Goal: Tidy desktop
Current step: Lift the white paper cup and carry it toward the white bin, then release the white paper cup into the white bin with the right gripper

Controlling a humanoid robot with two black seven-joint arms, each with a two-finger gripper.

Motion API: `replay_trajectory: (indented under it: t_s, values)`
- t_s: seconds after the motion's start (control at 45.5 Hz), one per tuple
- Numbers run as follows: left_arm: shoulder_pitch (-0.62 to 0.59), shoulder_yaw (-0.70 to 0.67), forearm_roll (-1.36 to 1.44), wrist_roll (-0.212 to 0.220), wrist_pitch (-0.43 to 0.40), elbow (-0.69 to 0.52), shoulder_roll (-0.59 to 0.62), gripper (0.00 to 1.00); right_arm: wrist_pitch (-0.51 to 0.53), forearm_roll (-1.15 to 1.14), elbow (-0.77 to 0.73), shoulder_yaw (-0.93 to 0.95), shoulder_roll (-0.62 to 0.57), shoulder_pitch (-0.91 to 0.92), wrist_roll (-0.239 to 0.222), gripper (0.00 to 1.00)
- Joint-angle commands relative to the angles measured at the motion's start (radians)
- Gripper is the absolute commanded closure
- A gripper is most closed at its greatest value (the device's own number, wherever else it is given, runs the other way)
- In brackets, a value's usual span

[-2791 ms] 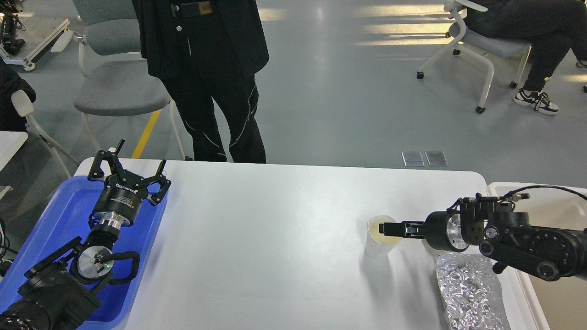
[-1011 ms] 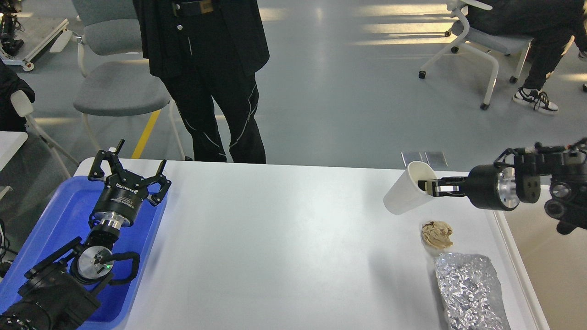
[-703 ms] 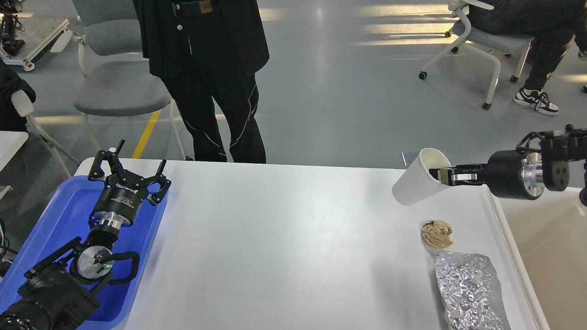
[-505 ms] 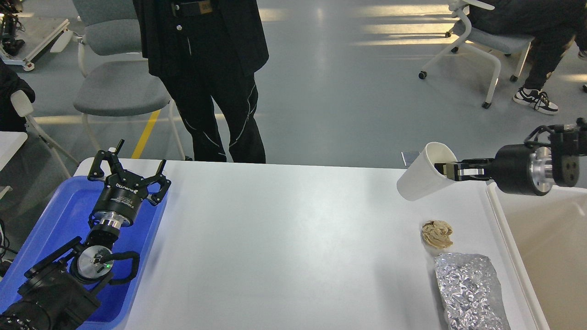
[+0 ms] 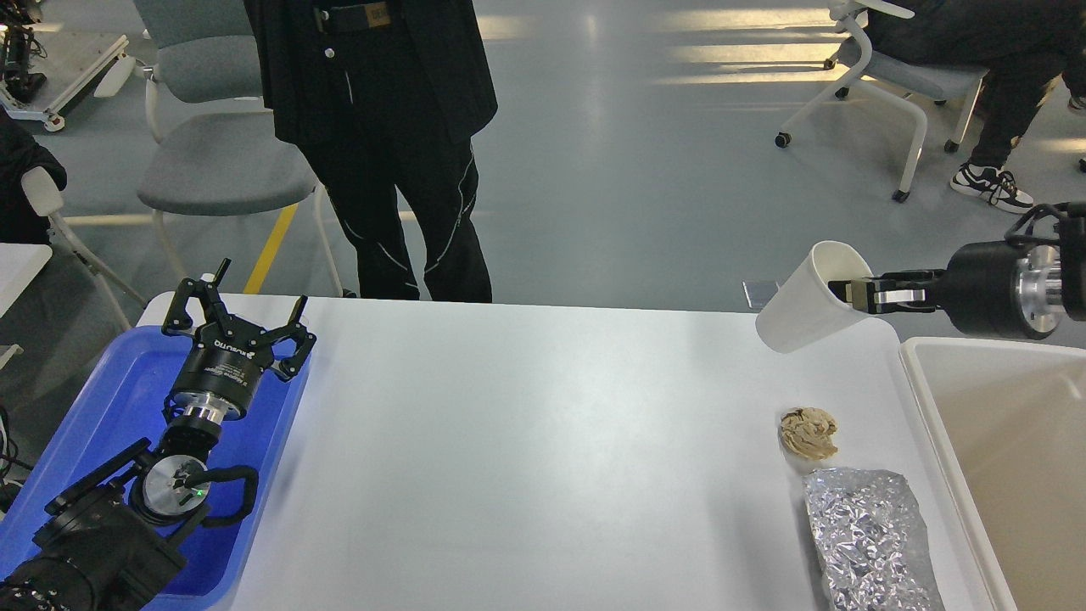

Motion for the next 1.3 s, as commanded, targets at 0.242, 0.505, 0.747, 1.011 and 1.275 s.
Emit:
replay_trajectory:
  t_s: [0.242,0.505,0.747,1.011,1.275]
  values:
    - [0.001,0.0,0.0,0.0,0.001,0.0,0.0,0.0,-0.007,0.123,-0.117,0.017,-0.255,-0.041,0.025,1.0]
    - [0.001,0.0,0.0,0.0,0.001,0.0,0.0,0.0,-0.05,0.497,-0.201,0.003,-0.372,-0.114,0.07,1.0]
    - [0.001,0.0,-0.002,0.0,0.001,0.0,0.0,0.0,-0.139,0.796,-0.276,0.002,-0.377,-0.295,0.079,1.0]
    - [0.001,0.0,-0.002,0.0,0.001,0.0,0.0,0.0,-0.153,1.043,-0.447,0.002,-0.286,-0.481,0.09,1.0]
    - [0.001,0.0,0.0,0.0,0.001,0.0,0.0,0.0,-0.17,1.27,-0.743,0.058,0.001,-0.78,0.134,1.0]
